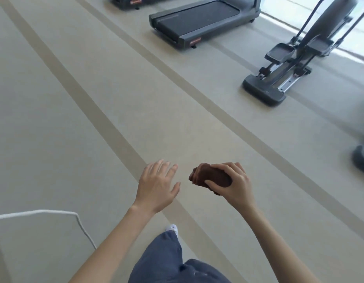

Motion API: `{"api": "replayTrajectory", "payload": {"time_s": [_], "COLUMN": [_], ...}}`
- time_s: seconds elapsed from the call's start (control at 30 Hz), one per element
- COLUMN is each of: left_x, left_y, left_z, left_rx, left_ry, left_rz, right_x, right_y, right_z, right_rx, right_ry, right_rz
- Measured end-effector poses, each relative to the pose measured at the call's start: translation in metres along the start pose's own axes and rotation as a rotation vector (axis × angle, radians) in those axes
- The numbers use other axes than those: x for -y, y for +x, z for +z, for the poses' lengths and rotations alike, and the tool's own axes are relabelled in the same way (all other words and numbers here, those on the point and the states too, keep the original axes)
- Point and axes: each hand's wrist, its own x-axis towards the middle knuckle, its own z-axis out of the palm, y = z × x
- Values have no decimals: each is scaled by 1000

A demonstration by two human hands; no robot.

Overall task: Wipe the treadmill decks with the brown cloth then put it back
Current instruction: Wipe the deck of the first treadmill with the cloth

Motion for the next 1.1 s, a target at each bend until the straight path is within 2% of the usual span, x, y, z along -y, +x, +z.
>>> {"api": "replayTrajectory", "payload": {"time_s": [0.2, 0.53, 0.87, 1.1], "left_x": [11, 14, -19, -26], "left_y": [92, 227, 443, 535], "left_z": [-1, 35, 31, 44], "left_rx": [-27, 12, -50, -8], "left_ry": [5, 30, 12, -14], "left_rz": [22, -14, -55, -20], "right_x": [-26, -110, -202, -246], "right_y": [81, 206, 406, 489], "right_z": [3, 13, -34, -41], "right_rx": [-43, 18, 13, 22], "right_ry": [-11, 20, 25, 33], "right_rz": [-6, 19, -46, -56]}}
